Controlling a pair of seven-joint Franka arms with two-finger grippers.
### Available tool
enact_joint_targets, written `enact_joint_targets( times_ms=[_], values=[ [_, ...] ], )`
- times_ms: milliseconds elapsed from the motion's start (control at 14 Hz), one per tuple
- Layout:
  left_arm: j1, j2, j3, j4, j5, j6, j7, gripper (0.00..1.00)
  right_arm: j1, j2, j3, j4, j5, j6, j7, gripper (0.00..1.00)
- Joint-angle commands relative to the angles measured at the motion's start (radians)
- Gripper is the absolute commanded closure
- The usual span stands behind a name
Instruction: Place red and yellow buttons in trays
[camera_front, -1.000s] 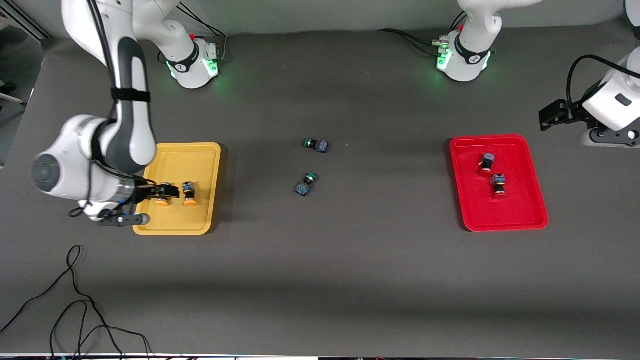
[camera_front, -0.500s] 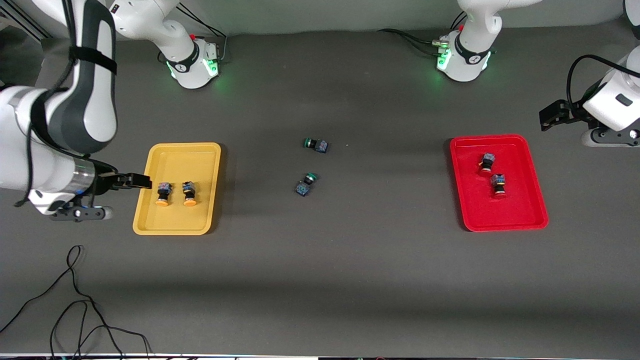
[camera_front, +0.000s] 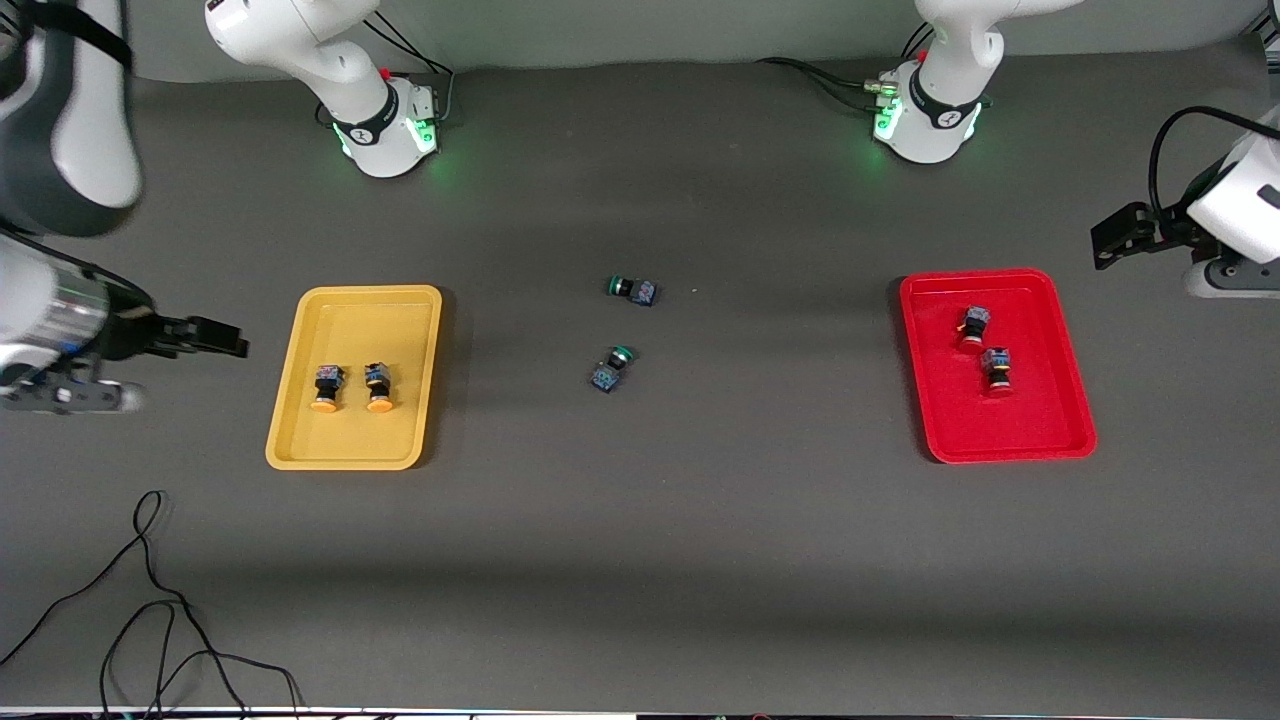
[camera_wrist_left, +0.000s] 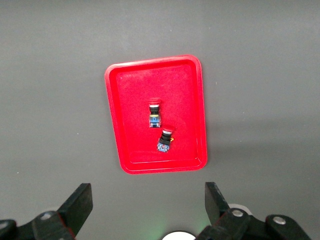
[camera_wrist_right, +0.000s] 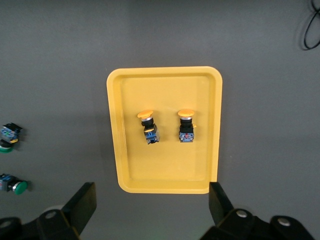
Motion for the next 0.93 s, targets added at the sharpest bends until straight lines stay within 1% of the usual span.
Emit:
enact_joint_targets(
  times_ms=[0,71,143,214,357,571,786,857],
  values=[
    [0.005,-0.012,0.005,-0.03,0.014,0.009,-0.014,0.0,-0.274,-0.052,0.297,-0.014,-0.084,-0.002,0.028,0.0],
    [0.006,0.0,0.005,-0.017,0.014,0.011,-0.015,0.0,-0.365,-0.058,0.385,-0.011,-0.085,-0.002,0.028,0.0],
    [0.006,0.014,0.005,0.0,0.014,0.009,-0.015,0.0,-0.408,-0.063,0.427,-0.01,-0.088,-0.002,0.029,0.0],
    [0.003,0.019,0.005,0.016,0.014,0.009,-0.017,0.0,-0.416,-0.066,0.433,-0.001,-0.097,-0.003,0.031,0.0],
    [-0.003,0.037,0.005,0.042,0.015,0.006,-0.011,0.0,-0.413,-0.078,0.427,0.007,-0.099,-0.006,0.031,0.0],
    [0.002,0.042,0.003,0.046,0.014,-0.008,-0.009,0.0,-0.41,-0.109,0.426,-0.01,-0.098,0.008,0.034,0.0],
    [0.0,0.04,-0.003,0.053,0.009,-0.012,-0.015,0.0,-0.402,-0.091,0.423,0.021,-0.098,0.006,0.038,0.0],
    [0.0,0.042,-0.003,0.053,0.009,-0.018,-0.015,0.0,-0.39,-0.08,0.41,0.035,-0.099,0.006,0.038,0.0]
  ],
)
